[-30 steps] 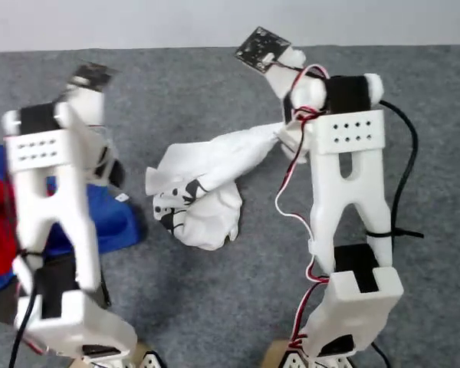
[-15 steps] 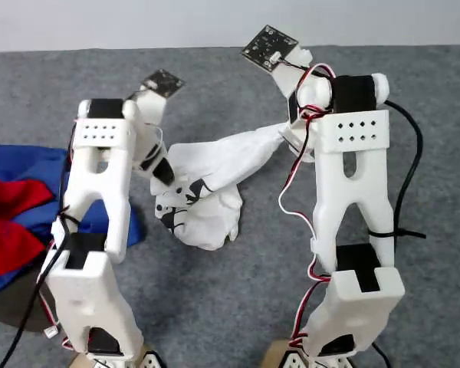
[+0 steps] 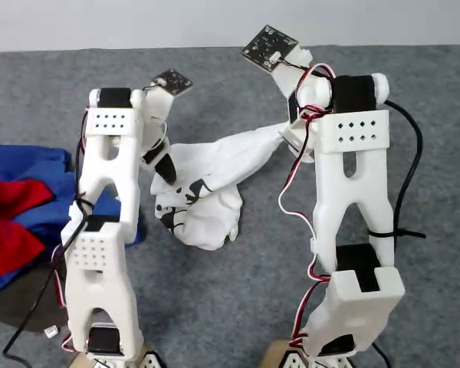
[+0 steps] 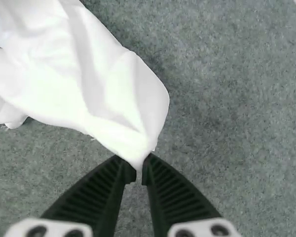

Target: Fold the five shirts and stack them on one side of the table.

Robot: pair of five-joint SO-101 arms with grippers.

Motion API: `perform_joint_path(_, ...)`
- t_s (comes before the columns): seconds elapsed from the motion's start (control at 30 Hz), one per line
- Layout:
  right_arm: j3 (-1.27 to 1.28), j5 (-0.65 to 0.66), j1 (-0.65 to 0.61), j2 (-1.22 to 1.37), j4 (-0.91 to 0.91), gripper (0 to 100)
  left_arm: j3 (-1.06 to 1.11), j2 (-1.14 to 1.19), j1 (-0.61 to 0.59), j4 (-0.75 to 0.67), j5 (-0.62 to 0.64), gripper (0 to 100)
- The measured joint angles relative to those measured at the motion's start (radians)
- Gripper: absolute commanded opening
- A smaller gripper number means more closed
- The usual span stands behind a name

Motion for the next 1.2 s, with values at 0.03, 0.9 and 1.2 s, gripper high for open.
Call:
perform_joint_path(0.03,0.0,0.0,0.0,0.0,0.0,1.0,-0.005,0.009,0.0,0.0,-0.002,27)
perform_joint_path(0.9,0.0,-0.021,0.0,-0.023,0.0,1.0,-0.017,-0.253,0.071,0.009,-0.006,1)
perform_joint_path(1.2,0.0,-0.025,0.075,-0.152,0.0,1.0,-0.018,-0.617,0.072,0.014,-0.006,1)
